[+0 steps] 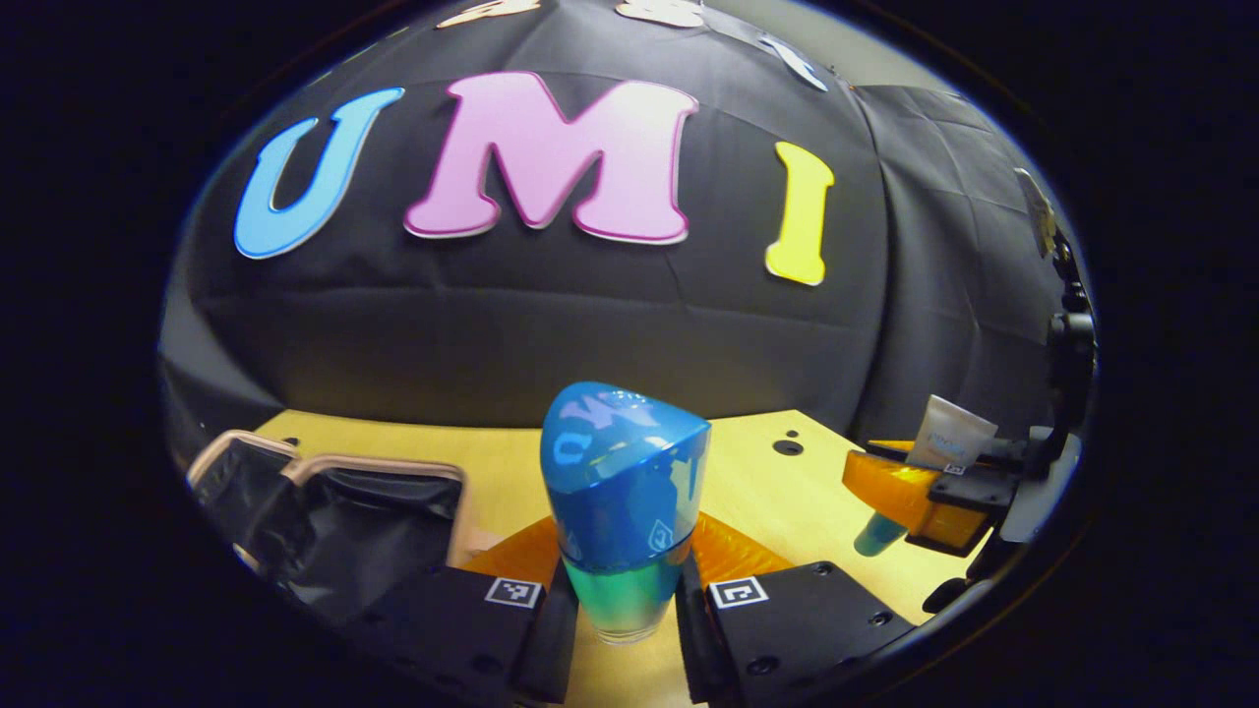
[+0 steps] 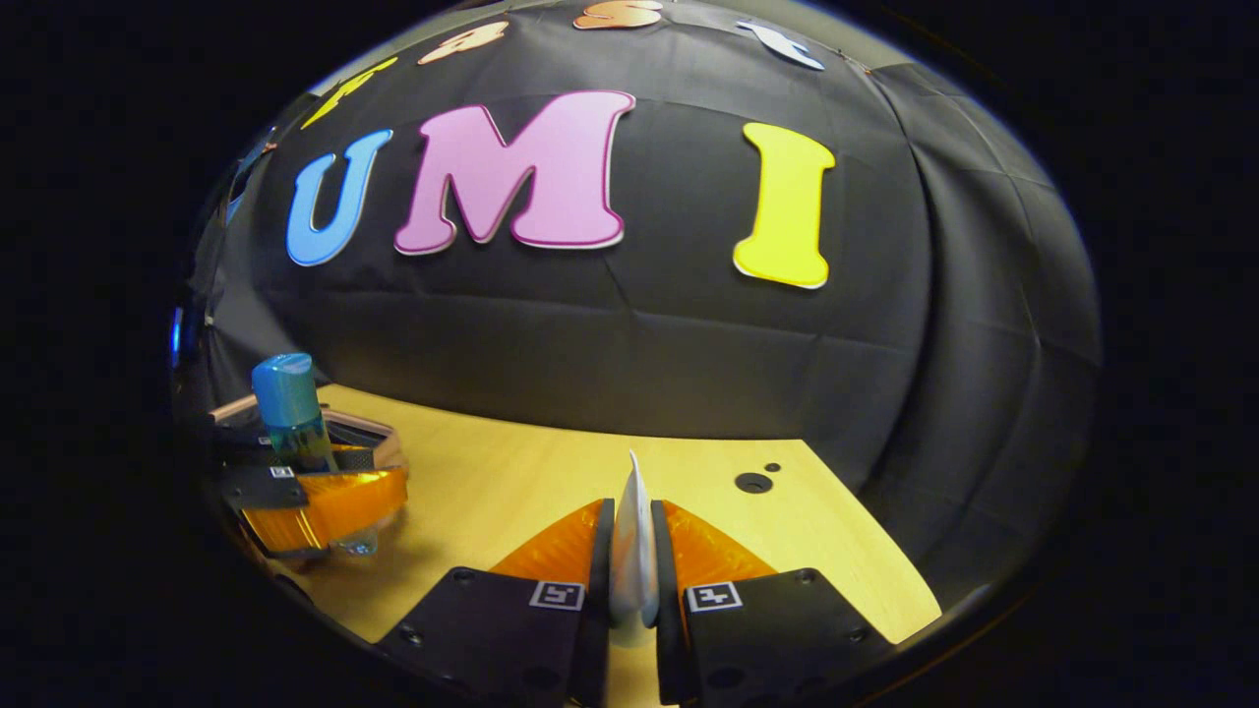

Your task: First open the suitcase, pack the skin care products into it, and then close the suitcase.

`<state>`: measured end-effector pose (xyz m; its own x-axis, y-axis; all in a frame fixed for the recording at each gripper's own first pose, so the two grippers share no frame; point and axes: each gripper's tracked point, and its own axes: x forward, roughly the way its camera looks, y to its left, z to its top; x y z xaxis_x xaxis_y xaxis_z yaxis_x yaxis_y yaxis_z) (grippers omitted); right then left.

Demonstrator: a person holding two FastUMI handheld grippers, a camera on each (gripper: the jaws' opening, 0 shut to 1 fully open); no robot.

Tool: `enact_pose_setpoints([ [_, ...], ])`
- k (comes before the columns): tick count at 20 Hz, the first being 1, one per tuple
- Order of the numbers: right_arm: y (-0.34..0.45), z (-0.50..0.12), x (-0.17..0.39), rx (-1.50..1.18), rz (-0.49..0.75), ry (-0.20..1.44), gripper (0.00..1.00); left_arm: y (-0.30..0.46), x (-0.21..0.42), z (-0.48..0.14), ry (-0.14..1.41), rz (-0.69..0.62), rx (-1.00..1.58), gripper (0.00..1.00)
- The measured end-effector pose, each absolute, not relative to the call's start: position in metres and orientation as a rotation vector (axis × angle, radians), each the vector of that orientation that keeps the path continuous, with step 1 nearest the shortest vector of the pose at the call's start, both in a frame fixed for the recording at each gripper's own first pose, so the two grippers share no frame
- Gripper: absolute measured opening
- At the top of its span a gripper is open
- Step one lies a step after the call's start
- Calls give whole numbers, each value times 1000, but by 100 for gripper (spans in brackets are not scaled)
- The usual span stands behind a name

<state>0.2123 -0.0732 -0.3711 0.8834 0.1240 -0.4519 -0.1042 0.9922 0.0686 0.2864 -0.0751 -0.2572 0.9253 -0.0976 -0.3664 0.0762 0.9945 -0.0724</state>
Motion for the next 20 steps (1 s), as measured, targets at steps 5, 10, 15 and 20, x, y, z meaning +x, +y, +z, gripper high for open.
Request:
enact_pose_setpoints([
  [5,-5,-320,211,67,215,426,22,43,259,-244,441,88,-13,48],
  [10,64,-275,209,103,318,386,22,141,223,-295,625,214,21,51],
  [15,105,-251,188,151,393,405,22,171,213,-347,807,212,31,45],
  [20,99,-234,167,174,394,415,22,160,228,-380,975,141,-45,47],
])
